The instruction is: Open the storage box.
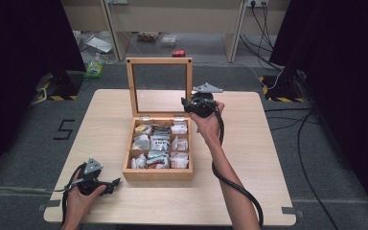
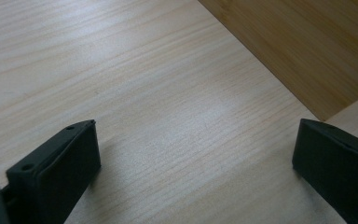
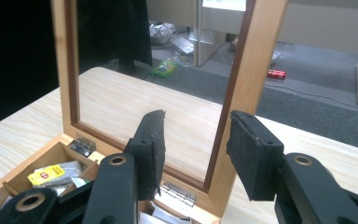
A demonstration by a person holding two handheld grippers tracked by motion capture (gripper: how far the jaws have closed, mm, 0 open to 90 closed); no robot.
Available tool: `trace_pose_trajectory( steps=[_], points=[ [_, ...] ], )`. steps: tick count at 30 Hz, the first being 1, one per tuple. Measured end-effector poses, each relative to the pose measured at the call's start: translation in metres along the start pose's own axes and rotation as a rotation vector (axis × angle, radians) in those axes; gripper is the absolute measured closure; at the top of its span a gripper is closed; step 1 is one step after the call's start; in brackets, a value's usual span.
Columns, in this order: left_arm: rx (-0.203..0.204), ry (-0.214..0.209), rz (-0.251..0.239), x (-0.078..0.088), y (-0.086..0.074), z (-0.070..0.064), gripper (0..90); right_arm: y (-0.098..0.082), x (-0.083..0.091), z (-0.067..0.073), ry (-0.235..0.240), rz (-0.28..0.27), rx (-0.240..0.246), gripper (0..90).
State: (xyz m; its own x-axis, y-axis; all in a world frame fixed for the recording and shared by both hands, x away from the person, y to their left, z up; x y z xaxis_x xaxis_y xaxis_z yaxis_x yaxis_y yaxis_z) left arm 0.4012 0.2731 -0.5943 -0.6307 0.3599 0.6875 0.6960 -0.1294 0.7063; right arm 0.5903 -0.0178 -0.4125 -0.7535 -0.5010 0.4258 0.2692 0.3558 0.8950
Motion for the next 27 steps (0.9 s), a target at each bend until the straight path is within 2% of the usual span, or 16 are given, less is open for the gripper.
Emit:
trace_pose_trajectory(
  steps=[8,13,17,20,27],
  points=[
    [0.0,0.0,0.001,0.0,0.0,0.0,0.1,-0.007,0.006,0.015,0.046,0.028,0.016,54.7],
    [-0.001,0.0,0.0,0.0,0.0,0.0,0.1,-0.019,0.01,0.025,0.078,0.058,0.03,53.5],
    [0.001,0.0,0.0,0.0,0.0,0.0,0.0,-0.025,0.015,0.032,0.103,0.072,0.013,50.9],
    [0.0,0.0,0.001,0.0,0.0,0.0,0.1,-0.027,0.02,0.036,0.119,0.061,-0.017,48.2],
    [0.001,-0.001,0.002,0.0,0.0,0.0,0.0,-0.038,0.028,0.044,0.142,0.077,-0.039,46.3]
  ],
)
Point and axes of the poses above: each handheld gripper's, and its own axes: x roughly backward along the jaws, y roughly out of its top, z roughly to its left, the point moved 10 cm from there along -x, roughly forward along the jaws, and after that the axes turned 12 degrees about x, right-handed, at the moved point
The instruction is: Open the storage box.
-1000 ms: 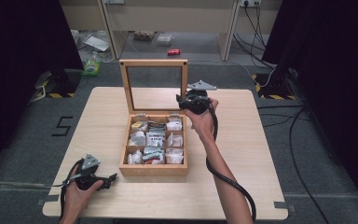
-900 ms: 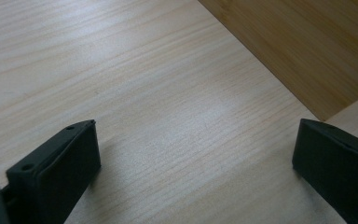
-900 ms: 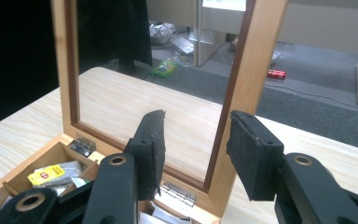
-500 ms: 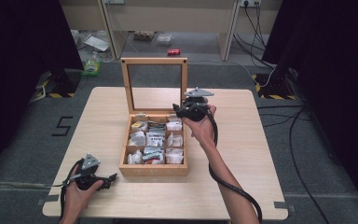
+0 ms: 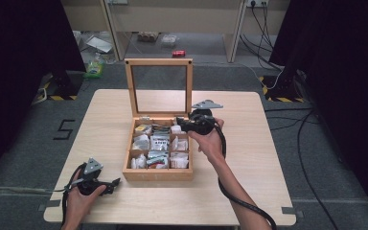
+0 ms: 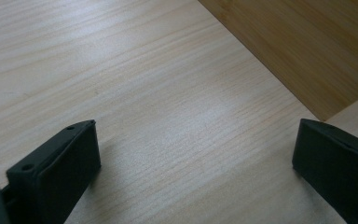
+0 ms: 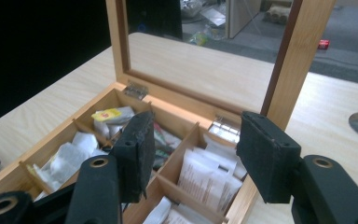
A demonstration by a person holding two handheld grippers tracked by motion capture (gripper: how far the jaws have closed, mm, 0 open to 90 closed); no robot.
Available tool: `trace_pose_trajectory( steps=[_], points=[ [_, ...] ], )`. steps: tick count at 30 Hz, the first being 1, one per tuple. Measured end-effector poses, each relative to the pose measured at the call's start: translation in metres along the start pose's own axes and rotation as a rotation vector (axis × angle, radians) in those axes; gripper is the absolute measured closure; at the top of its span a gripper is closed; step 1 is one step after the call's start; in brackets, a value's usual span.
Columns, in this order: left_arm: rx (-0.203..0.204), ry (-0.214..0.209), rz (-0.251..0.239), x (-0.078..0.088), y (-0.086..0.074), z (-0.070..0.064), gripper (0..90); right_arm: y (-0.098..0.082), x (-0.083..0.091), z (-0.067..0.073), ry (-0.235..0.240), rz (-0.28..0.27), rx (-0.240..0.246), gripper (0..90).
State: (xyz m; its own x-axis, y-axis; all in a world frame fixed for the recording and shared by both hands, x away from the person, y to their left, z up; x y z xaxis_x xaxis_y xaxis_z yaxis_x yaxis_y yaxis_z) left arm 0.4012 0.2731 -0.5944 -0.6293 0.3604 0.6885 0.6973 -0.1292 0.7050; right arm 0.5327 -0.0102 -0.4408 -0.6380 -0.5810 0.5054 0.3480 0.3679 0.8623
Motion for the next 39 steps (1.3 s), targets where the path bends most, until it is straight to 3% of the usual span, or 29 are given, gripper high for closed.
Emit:
trace_pose_trajectory(
  steps=[18,30,39],
  points=[
    [0.001,0.0,-0.001,0.0,0.0,0.0,0.0,-0.029,0.009,0.02,0.046,0.025,-0.003,44.5],
    [0.001,0.0,-0.002,0.0,0.0,0.0,0.0,-0.05,0.004,0.033,0.081,0.048,-0.04,42.5],
    [0.002,0.0,-0.003,0.0,0.0,0.0,0.0,-0.064,0.002,0.039,0.105,0.021,-0.082,43.7]
  ],
)
Point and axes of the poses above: each handheld gripper's, and its own axes: x roughly backward along the jaws, y roughly out of its top, z roughly to its left, the point moved 10 cm from there along -x, roughly forward along the jaws, and after that the axes turned 12 degrees about x, right-handed, at the moved point
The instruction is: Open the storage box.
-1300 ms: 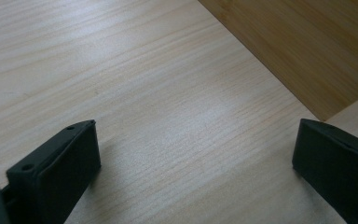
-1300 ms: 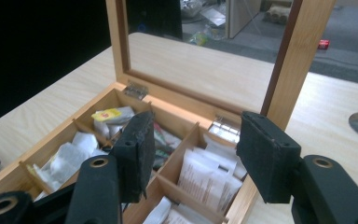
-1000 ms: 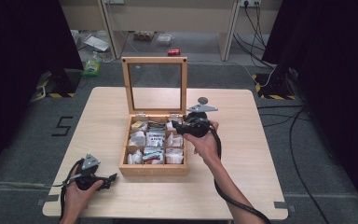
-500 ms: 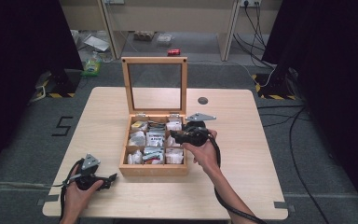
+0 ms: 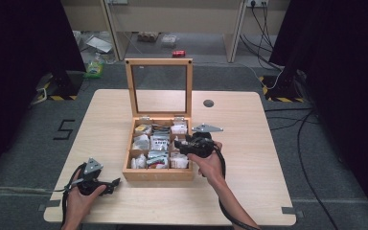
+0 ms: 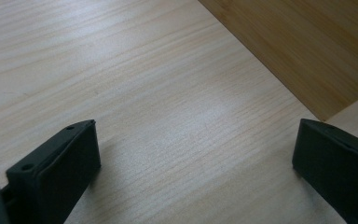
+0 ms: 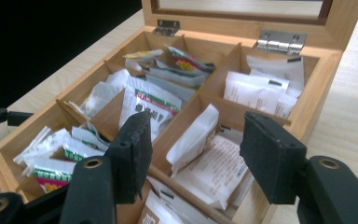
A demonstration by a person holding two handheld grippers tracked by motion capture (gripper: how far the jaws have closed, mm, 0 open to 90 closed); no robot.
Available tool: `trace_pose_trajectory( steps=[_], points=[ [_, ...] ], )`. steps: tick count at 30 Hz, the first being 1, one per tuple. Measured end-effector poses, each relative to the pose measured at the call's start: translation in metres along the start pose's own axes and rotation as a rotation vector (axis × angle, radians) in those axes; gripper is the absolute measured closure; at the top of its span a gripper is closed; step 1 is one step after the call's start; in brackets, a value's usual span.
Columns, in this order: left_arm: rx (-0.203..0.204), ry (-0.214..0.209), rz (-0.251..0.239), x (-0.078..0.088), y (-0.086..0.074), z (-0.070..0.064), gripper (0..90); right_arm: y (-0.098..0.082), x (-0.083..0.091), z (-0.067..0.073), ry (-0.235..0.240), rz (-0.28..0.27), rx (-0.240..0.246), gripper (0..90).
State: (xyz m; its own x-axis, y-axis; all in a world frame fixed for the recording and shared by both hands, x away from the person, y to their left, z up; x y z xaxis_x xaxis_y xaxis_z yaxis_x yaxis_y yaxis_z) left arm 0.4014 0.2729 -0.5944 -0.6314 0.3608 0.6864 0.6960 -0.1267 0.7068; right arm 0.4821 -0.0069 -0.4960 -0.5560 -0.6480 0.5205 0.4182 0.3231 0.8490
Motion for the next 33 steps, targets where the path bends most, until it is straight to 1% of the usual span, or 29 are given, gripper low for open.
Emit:
trace_pose_trajectory(
  steps=[1,4,6,8,13,21,27,33],
  points=[
    [0.0,0.0,0.001,0.0,0.0,0.0,0.0,-0.004,-0.001,0.001,0.002,0.003,0.011,43.8],
    [0.0,0.0,0.001,0.0,0.0,0.0,0.0,-0.009,-0.002,0.002,0.004,0.021,0.016,44.2],
    [0.0,0.0,0.001,0.0,0.0,0.0,0.0,-0.009,-0.003,0.002,0.004,0.017,0.013,44.4],
    [0.001,-0.001,0.0,0.0,0.0,0.0,0.0,-0.009,-0.003,0.003,0.005,0.02,0.02,44.8],
    [0.001,0.0,0.0,0.0,0.0,0.0,0.0,-0.009,-0.009,0.004,0.002,0.03,0.016,46.1],
    [-0.001,0.0,0.001,0.0,0.0,0.0,0.0,-0.004,-0.018,0.007,-0.003,0.048,0.034,48.9],
    [0.0,0.0,0.001,0.0,0.0,0.0,0.0,-0.005,-0.024,0.008,-0.004,0.066,0.034,50.0],
    [0.0,0.0,0.001,0.0,0.0,0.0,0.0,-0.004,-0.026,0.008,-0.006,0.074,0.039,50.5]
  ],
)
Point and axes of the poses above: each handheld gripper's, and its own axes: x roughly backward along the jaws, y roughly out of its top, z roughly to its left, the point moved 10 cm from there along -x, roughly forward along the jaws, and after that the axes turned 12 degrees about x, right-handed, at the moved point
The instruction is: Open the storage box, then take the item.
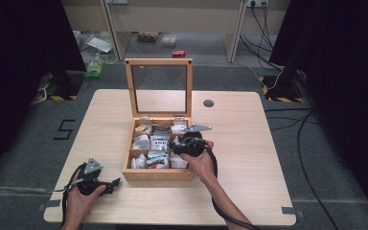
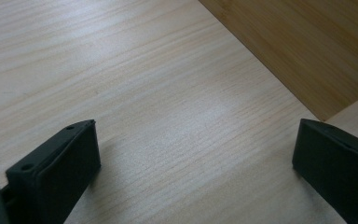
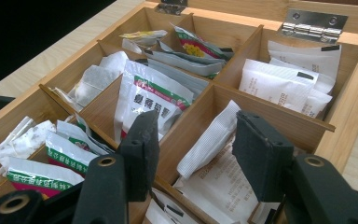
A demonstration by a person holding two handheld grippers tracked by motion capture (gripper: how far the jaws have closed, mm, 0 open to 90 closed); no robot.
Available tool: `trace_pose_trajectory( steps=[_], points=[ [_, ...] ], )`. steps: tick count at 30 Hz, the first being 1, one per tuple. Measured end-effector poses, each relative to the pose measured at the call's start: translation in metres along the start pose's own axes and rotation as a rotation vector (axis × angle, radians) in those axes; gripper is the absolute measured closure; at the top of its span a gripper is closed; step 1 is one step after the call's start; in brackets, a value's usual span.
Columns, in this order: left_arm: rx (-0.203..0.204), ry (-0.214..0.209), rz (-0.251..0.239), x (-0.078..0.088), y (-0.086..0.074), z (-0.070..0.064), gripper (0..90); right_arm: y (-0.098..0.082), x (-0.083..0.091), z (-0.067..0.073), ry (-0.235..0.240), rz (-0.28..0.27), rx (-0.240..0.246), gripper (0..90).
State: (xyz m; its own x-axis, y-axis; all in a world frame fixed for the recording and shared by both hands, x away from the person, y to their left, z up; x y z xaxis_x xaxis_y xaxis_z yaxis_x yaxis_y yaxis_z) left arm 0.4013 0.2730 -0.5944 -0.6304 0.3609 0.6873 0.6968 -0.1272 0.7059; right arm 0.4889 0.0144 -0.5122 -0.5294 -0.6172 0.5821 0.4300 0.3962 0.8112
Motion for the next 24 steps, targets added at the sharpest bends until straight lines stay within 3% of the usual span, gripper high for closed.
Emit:
trace_pose_trajectory(
  steps=[18,24],
  points=[
    [0.0,0.0,0.0,0.0,0.0,0.0,0.0,-0.0009,-0.0029,-0.0028,0.001,0.021,-0.006,52.2],
    [-0.001,0.001,-0.001,0.0001,0.0,0.0,0.1,-0.0042,-0.0063,-0.001,0.001,0.052,0.008,57.0]
  ],
)
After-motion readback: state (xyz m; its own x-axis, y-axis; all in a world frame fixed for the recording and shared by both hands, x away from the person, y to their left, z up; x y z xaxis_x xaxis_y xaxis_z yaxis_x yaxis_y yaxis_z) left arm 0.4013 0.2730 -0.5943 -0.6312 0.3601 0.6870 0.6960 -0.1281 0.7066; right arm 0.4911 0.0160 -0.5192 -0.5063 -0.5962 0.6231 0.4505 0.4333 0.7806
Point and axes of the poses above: each handheld gripper's, and its own axes: x roughly backward along the jaws, y roughly out of its top, z roughly to its left, the point moved 10 cm from there along -x, roughly forward along the jaws, and after that the axes turned 12 degrees about x, right-handed, at the moved point
